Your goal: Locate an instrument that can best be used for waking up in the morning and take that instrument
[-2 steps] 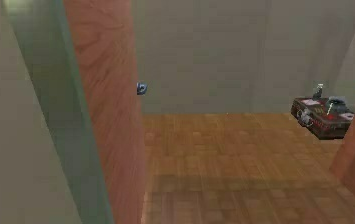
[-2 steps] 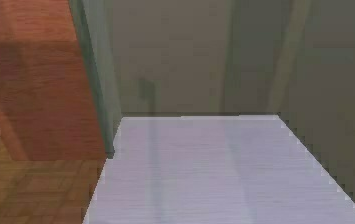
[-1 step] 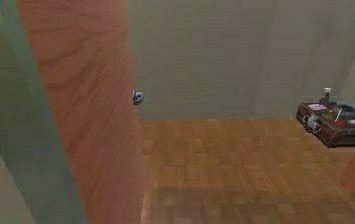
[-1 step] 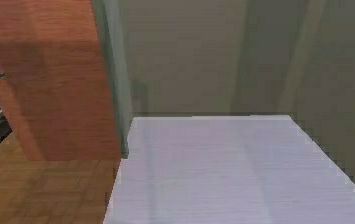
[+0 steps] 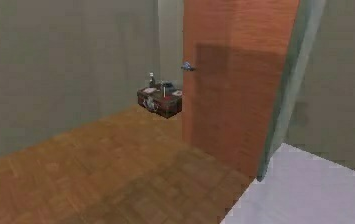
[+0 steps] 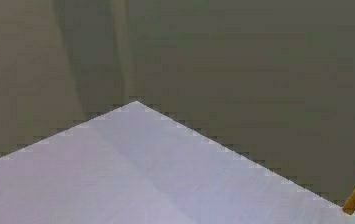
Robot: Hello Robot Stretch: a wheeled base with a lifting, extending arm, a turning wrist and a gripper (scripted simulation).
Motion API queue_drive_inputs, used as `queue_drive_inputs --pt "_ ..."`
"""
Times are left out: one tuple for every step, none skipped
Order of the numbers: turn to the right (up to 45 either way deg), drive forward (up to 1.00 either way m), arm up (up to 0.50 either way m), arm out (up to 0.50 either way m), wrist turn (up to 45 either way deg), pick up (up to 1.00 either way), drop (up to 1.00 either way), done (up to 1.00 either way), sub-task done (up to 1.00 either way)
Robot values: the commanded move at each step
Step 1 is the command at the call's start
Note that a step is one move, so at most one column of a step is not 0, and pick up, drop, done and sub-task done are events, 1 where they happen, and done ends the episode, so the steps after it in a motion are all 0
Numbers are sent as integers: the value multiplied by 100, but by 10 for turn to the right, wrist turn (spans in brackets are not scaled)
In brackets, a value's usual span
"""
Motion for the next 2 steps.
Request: queue_drive_inputs --pt "450 0 0 0 0 0 0 0 0" --pt "450 0 0 0 0 0 0 0 0"
